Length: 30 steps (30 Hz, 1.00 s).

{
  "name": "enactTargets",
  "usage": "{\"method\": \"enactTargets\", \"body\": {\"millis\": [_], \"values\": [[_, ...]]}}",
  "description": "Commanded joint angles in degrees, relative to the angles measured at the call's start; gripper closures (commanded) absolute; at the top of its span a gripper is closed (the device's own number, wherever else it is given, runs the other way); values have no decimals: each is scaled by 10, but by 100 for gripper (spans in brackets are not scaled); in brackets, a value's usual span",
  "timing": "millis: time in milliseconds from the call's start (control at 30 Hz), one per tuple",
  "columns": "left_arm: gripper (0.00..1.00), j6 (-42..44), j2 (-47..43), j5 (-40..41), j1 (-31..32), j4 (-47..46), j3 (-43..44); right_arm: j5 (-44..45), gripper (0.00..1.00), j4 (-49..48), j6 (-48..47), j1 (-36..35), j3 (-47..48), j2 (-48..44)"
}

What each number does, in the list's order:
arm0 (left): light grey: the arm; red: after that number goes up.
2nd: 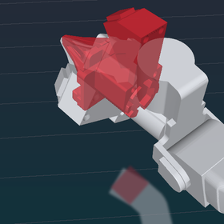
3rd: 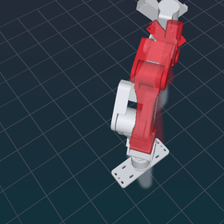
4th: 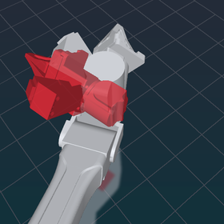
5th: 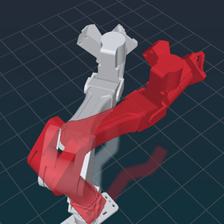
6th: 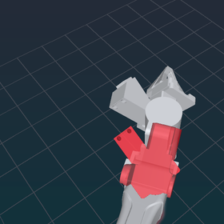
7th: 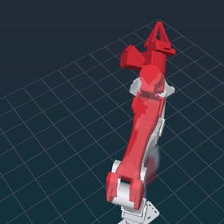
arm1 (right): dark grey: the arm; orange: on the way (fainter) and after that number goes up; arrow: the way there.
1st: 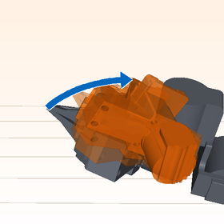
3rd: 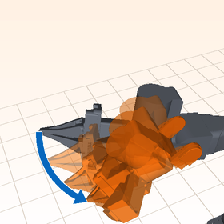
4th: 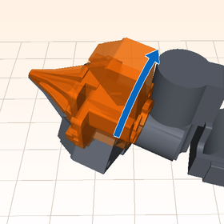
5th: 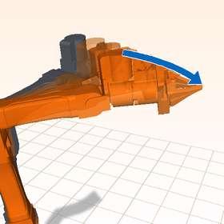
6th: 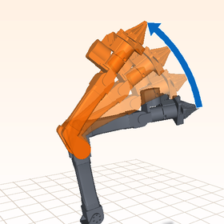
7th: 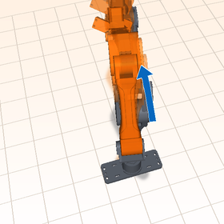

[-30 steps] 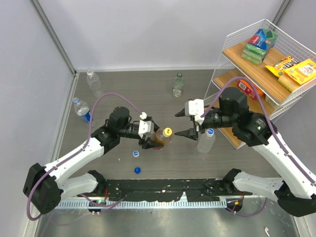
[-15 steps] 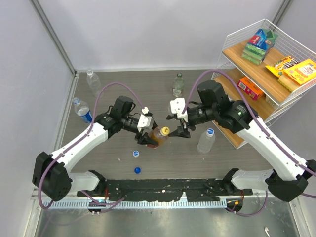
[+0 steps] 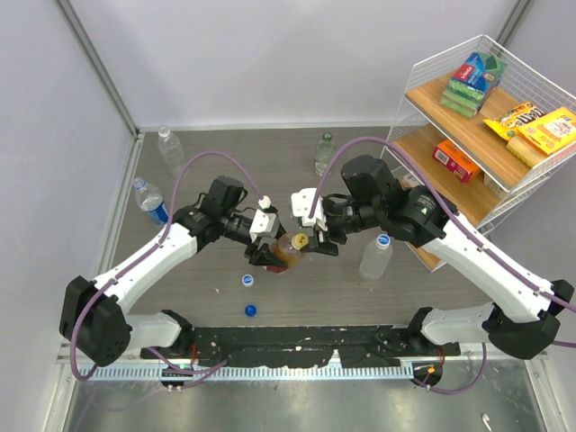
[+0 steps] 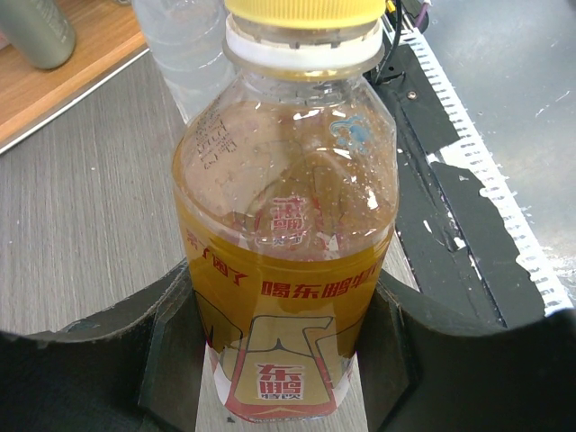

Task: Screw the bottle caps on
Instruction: Screw the bottle cap onto the plastic bottle.

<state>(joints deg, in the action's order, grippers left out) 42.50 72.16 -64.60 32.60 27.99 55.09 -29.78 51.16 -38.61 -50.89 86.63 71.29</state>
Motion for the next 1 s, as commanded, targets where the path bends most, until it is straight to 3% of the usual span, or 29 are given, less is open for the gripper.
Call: {"method": "enactTargets", "body": {"millis": [0,267,433,533,600,633,767,967], "values": [[97,1,3,-22,-3,0,26,21,38,3,13,-6,23,4],[97,-15,5,-23,-3,-12,23,21,43,2,25,-10,23,17],[97,-27,7,-18,-3,-25,22,24,58,4,27,-11,20,16],[97,-39,3,-15,-3,-41,18,25,58,3,30,-12,13,16],[97,-51,2,-8,-3,-54,13,25,64,1,36,-12,8,16],[97,-67,-3,3,-3,-71,11,25,74,-1,42,-11,5,15],[98,-151,-30,84,-3,-174,-16,39,99,-26,72,-11,-18,8],[98,-221,-102,193,-1,-257,-60,124,99,-145,230,-11,-89,-18]]}}
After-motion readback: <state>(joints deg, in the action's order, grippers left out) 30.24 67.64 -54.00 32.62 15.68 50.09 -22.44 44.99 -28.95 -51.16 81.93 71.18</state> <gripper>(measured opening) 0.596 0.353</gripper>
